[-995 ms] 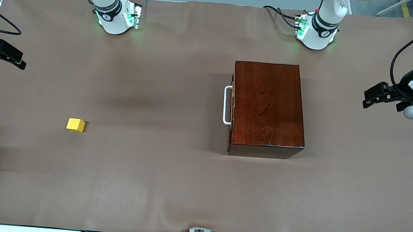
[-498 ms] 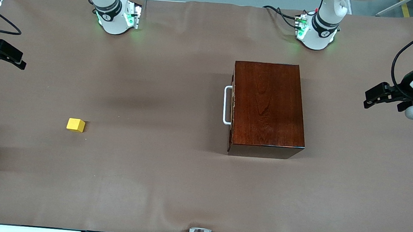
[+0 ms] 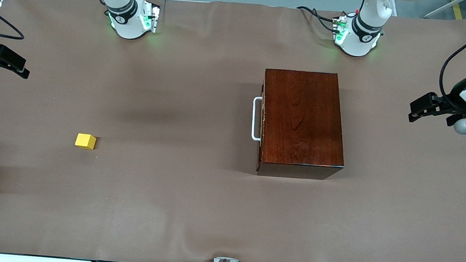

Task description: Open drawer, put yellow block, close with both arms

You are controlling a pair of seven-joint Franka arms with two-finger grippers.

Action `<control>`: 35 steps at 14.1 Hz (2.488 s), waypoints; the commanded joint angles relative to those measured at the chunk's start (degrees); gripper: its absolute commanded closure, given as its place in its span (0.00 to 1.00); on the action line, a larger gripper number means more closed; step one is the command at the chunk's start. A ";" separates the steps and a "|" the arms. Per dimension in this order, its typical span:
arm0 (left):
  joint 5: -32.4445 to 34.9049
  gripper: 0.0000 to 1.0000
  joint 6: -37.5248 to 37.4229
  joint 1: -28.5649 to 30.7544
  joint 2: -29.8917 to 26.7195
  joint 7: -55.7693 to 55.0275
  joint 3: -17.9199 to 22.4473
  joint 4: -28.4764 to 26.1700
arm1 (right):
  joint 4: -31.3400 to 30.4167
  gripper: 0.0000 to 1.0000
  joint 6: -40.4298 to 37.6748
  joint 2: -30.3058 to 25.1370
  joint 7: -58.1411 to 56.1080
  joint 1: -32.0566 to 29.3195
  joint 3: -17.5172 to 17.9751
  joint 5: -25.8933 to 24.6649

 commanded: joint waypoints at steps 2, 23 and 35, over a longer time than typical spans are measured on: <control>-1.00 0.00 0.22 -1.90 2.90 -0.70 -1.01 0.58 | 1.40 0.00 -0.53 0.55 -0.03 -0.39 0.43 -0.70; 8.14 0.00 11.03 -42.42 33.48 -58.27 -0.92 15.79 | 1.40 0.00 -0.44 0.64 0.05 -0.21 0.43 -0.62; 11.21 0.00 10.95 -43.74 36.75 -50.21 -1.45 14.03 | 1.32 0.00 13.08 10.56 -0.04 3.11 0.52 -0.70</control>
